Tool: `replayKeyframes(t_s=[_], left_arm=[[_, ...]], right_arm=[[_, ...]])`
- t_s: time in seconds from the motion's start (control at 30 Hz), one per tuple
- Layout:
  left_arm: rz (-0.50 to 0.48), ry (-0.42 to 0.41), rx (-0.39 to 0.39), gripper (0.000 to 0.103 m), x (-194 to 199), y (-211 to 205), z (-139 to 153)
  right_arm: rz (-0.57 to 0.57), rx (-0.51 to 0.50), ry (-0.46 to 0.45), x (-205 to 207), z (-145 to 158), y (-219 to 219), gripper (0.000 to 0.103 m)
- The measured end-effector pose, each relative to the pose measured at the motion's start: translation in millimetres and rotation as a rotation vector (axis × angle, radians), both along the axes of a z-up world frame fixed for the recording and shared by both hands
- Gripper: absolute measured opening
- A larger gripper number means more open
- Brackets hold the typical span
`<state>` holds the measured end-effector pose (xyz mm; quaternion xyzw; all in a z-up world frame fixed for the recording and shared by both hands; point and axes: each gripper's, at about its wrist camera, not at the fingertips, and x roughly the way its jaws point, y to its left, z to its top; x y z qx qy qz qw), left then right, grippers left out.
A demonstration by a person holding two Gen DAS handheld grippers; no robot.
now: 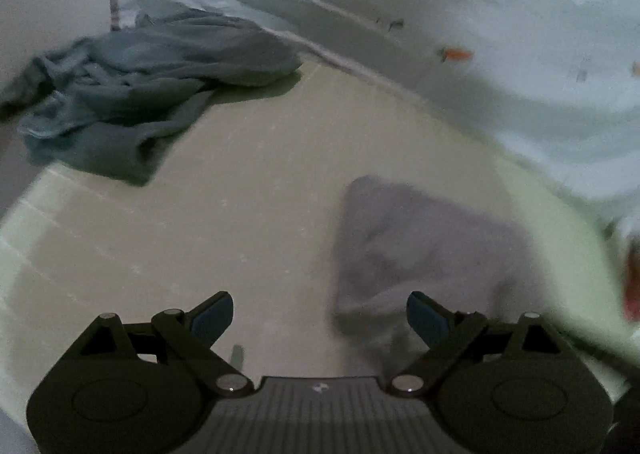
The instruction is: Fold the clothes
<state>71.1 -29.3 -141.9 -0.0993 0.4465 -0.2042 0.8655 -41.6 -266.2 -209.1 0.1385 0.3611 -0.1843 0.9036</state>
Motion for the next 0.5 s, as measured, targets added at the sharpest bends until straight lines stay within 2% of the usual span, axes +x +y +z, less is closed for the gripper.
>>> replayKeyframes(t_s=[0.1, 0.17, 0.33, 0.5], left_arm=[[0.003, 0.021, -0.055, 0.094, 10, -18, 2], [-0.009, 0.003, -0.034, 0.094, 12, -33, -1], [-0.060, -0.008, 0.118, 0.094, 13, -58, -23], [-0.097, 0.044, 0.234, 0.094, -9, -42, -47]], right_arm=[[0.000, 0.050, -0.007, -5, -3, -4, 0.062], [0.007, 0.061, -0.006, -7, -5, -5, 0.066], [0.029, 0.054, 0.015, -7, -11, -5, 0.069], [0.040, 0.056, 0.032, -9, -10, -9, 0.074]])
